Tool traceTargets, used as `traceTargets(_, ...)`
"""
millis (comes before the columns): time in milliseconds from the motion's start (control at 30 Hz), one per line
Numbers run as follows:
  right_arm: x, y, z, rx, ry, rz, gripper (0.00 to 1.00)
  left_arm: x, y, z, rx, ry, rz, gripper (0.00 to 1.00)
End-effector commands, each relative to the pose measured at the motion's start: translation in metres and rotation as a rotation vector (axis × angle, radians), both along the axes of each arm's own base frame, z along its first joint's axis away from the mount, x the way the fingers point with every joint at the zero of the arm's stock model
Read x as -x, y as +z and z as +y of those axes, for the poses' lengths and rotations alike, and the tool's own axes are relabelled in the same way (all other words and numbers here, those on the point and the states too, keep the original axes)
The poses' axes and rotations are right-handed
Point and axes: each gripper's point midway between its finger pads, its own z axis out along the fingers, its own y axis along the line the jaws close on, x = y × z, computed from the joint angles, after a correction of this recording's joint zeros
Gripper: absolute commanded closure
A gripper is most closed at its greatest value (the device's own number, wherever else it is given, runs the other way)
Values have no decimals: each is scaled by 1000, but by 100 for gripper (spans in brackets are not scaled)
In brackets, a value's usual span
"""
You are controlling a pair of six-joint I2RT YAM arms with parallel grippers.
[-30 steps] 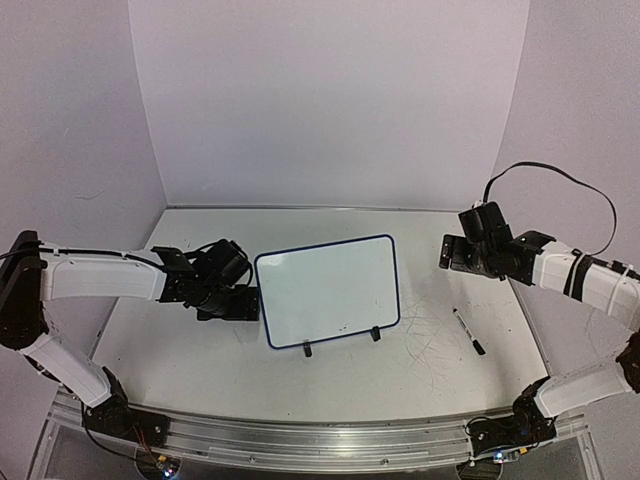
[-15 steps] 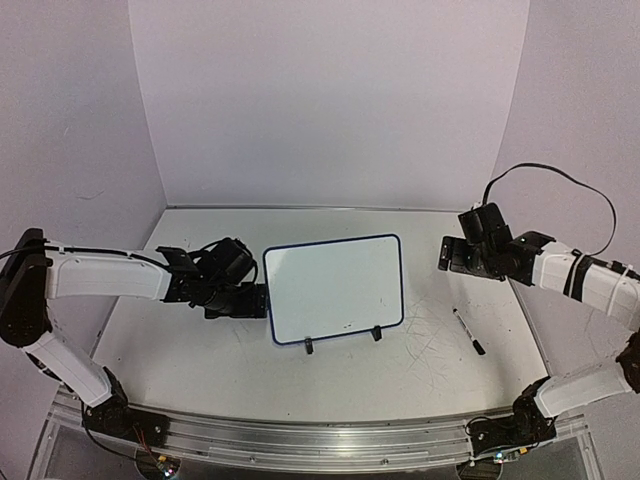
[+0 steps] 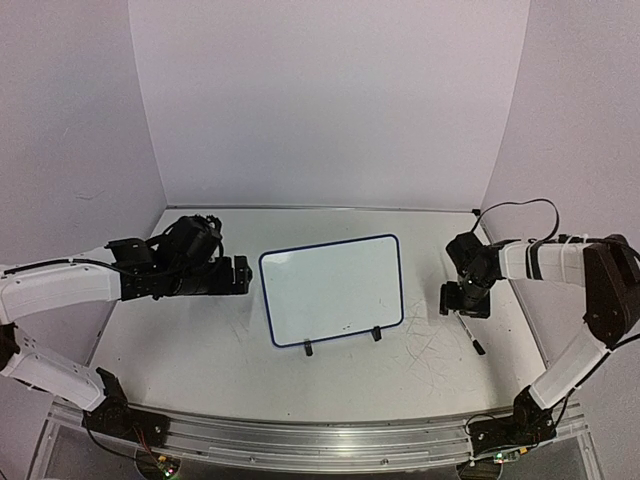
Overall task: Write a sentence on the whiteboard
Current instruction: Pick up the whiteboard marker from the corner of the board.
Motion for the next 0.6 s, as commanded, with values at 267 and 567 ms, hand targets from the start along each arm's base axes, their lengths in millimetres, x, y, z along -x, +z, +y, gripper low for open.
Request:
traceTargets(267, 13, -43, -21, -31, 6, 128, 40, -8, 86, 1, 62, -70, -254, 1)
traceTargets(567, 7, -51, -21, -67, 18, 119, 81, -9, 108, -41, 114, -249, -265, 0)
